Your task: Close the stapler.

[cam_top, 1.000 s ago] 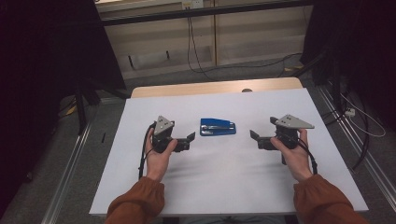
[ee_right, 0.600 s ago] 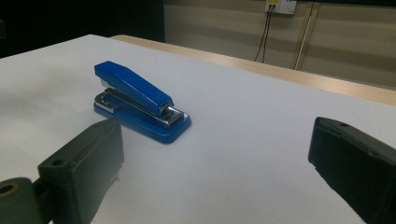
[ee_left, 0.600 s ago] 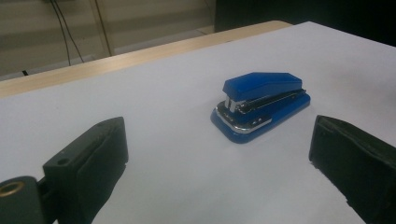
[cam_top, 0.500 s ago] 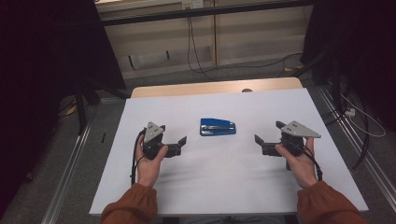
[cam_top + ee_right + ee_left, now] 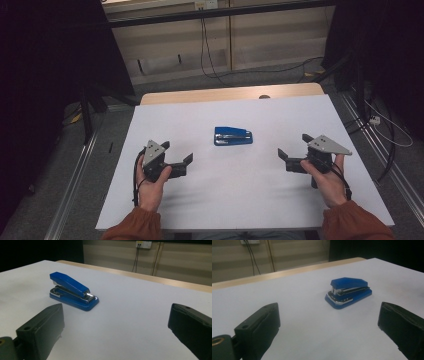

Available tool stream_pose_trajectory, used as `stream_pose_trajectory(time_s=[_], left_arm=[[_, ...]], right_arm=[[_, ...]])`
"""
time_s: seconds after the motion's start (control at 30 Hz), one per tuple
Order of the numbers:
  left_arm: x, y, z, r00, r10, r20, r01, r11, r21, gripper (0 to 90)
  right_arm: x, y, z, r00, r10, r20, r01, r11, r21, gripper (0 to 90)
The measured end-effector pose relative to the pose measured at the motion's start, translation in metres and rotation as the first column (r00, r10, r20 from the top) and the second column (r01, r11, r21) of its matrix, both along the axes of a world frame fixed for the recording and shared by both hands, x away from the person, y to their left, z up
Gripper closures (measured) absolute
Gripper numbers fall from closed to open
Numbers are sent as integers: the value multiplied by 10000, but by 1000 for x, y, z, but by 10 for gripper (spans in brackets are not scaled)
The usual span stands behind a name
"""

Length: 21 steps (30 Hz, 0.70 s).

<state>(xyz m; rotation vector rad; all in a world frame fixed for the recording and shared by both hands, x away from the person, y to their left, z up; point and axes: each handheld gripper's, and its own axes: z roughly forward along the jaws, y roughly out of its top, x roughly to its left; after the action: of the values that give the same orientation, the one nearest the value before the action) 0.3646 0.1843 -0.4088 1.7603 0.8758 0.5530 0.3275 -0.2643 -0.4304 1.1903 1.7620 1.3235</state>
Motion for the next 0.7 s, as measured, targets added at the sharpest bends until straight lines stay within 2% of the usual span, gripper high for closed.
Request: stream_pose_trajectory(time_s=[0.03, 0.13, 0.23, 0.3, 0.5, 0.63, 0.7], left_arm=[[-3, 1, 1, 10000, -7, 26, 7, 10000, -84, 43], [-8, 3, 0, 10000, -1, 38, 1, 10000, 36, 43], [-11, 8, -1, 9995, 310, 17, -310, 9995, 54, 41], [-11, 10, -2, 9990, 442, -66, -442, 9990, -72, 40], [-17, 20, -3, 9977, 681, -47, -680, 9976, 84, 40], [-23, 29, -1, 9956, 938, 6, -937, 9955, -104, 40], [-26, 33, -1, 9944, 1052, 33, -1052, 9945, 15, 40]], right_arm=[[-1, -1, 0, 10000, -9, 12, 9, 10000, 30, 4], [-6, -3, 1, 10000, -71, 53, 70, 10000, 31, 4], [-11, -7, 1, 9999, -140, 78, 140, 9999, 35, 4], [-13, -8, 2, 9998, -195, 70, 195, 9998, 8, 1], [-21, -15, 2, 9992, -368, 150, 369, 9993, -107, 1], [-28, -19, 0, 9991, -416, 59, 417, 9991, -112, 1], [-32, -21, 0, 9984, -557, -47, 556, 9979, -343, 1]])
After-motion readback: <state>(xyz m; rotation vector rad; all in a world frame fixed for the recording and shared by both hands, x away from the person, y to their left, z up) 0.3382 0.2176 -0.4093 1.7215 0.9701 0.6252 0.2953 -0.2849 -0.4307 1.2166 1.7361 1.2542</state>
